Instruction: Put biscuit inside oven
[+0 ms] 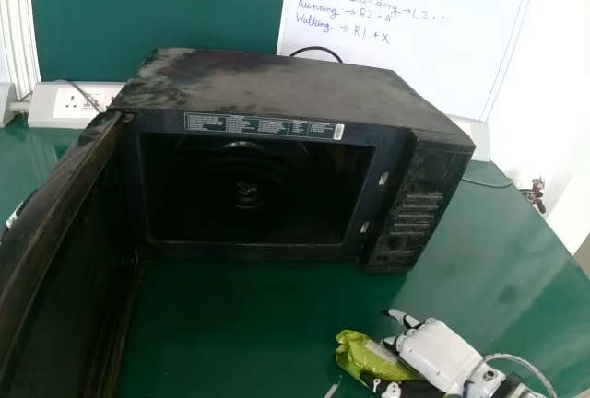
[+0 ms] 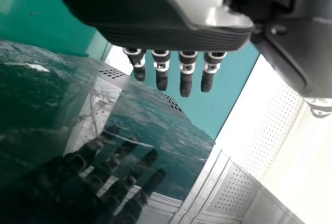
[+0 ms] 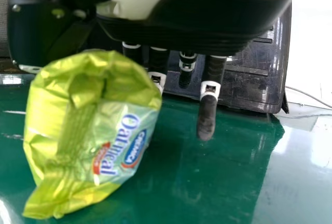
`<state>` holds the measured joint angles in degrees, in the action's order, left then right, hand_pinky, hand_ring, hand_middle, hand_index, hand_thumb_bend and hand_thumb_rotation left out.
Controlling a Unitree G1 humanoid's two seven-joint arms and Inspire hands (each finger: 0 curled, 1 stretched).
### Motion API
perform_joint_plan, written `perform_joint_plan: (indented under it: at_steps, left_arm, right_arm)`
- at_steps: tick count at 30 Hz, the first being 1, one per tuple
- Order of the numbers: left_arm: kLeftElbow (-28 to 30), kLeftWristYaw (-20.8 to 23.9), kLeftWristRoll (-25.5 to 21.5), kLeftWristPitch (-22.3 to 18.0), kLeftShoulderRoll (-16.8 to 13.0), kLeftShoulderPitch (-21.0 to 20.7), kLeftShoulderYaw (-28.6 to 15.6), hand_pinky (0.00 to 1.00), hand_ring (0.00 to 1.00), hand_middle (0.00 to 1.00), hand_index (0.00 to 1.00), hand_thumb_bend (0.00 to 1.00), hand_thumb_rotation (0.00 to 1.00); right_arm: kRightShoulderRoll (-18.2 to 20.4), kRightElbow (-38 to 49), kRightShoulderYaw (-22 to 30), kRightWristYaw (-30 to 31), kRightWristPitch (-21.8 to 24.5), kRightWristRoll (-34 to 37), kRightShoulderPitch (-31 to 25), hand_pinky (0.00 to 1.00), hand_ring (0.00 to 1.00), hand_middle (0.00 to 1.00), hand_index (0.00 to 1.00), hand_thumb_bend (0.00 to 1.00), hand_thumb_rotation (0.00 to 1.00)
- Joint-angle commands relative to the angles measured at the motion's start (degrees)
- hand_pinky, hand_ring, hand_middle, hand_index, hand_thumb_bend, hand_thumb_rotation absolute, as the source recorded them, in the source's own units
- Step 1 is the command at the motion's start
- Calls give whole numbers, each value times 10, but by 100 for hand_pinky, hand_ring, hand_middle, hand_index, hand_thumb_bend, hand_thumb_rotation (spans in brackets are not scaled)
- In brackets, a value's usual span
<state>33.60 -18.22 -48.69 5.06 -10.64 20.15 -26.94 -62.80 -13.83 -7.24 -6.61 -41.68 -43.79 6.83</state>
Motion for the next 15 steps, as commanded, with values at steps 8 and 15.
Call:
perform_joint_plan:
  at_steps: [8, 15]
  left_arm:
    - [7, 0, -9, -2, -1, 6, -4, 100, 100, 98, 100, 88, 85]
    - [5, -1, -7, -2, -2, 3, -2, 100, 100, 99, 100, 88, 85]
  right_arm:
    - [5, -6, -18, 24, -2, -13, -19, 24, 31, 40, 50, 53, 0]
    - [3, -9, -18, 40, -7, 0, -11, 23, 31, 40, 50, 53, 0]
